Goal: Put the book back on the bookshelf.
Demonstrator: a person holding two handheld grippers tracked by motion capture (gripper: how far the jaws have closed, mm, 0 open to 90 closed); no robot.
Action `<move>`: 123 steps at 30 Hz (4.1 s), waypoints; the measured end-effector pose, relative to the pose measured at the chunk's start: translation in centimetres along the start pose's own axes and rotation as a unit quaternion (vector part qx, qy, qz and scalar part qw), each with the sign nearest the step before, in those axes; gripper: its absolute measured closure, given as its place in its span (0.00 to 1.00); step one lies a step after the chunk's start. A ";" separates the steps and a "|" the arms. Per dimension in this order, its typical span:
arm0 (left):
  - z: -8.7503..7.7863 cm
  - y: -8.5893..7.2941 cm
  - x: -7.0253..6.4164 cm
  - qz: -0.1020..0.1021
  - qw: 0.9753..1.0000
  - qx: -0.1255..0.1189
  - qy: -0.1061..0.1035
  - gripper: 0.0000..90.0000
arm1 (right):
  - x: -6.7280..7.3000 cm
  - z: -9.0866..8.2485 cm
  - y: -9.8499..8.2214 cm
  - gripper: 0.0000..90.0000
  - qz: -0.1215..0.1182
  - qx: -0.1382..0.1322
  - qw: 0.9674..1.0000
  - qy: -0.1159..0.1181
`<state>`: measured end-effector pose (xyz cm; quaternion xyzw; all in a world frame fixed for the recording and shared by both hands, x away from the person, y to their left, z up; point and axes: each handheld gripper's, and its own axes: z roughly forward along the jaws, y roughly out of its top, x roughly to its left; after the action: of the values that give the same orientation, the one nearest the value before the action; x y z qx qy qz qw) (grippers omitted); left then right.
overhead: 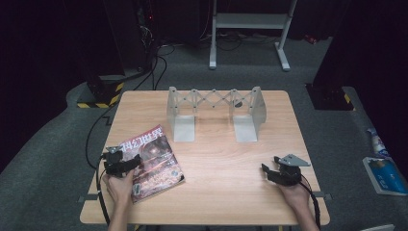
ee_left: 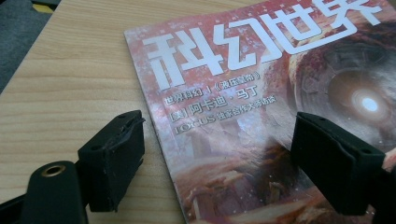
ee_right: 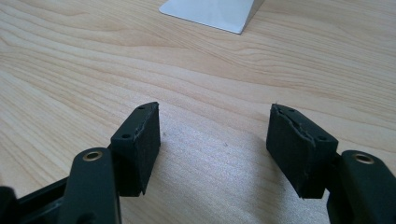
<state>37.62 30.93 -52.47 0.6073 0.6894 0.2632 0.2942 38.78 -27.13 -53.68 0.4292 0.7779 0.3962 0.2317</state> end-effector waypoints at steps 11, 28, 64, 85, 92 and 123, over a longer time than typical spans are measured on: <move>-0.4 -0.9 -0.7 0.014 1.000 -0.017 -0.007 0.22 | 0.0 0.0 0.0 0.39 0.001 0.000 1.000 0.000; -1.2 -1.9 -1.6 0.016 1.000 -0.023 -0.011 0.23 | 0.0 0.0 0.0 0.39 -0.002 0.000 1.000 0.000; -4.1 -4.6 -3.4 0.023 0.999 -0.014 -0.019 0.26 | 0.0 0.0 0.0 0.39 -0.001 -0.001 1.000 -0.001; -5.2 -5.5 -4.2 0.031 0.999 -0.007 -0.029 0.28 | 0.0 0.0 0.0 0.39 -0.002 -0.001 1.000 0.000; -5.6 -5.9 -4.6 0.032 0.999 -0.005 -0.029 0.29 | 0.0 0.0 0.0 0.39 -0.002 -0.001 1.000 0.000; -6.7 -7.4 -5.9 0.033 0.999 -0.019 -0.033 0.30 | 0.0 0.0 0.0 0.39 -0.003 -0.001 1.000 0.000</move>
<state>28.25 24.16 -52.72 0.6320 0.6540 0.2661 0.3195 38.77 -27.13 -53.70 0.4269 0.7788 0.3963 0.2328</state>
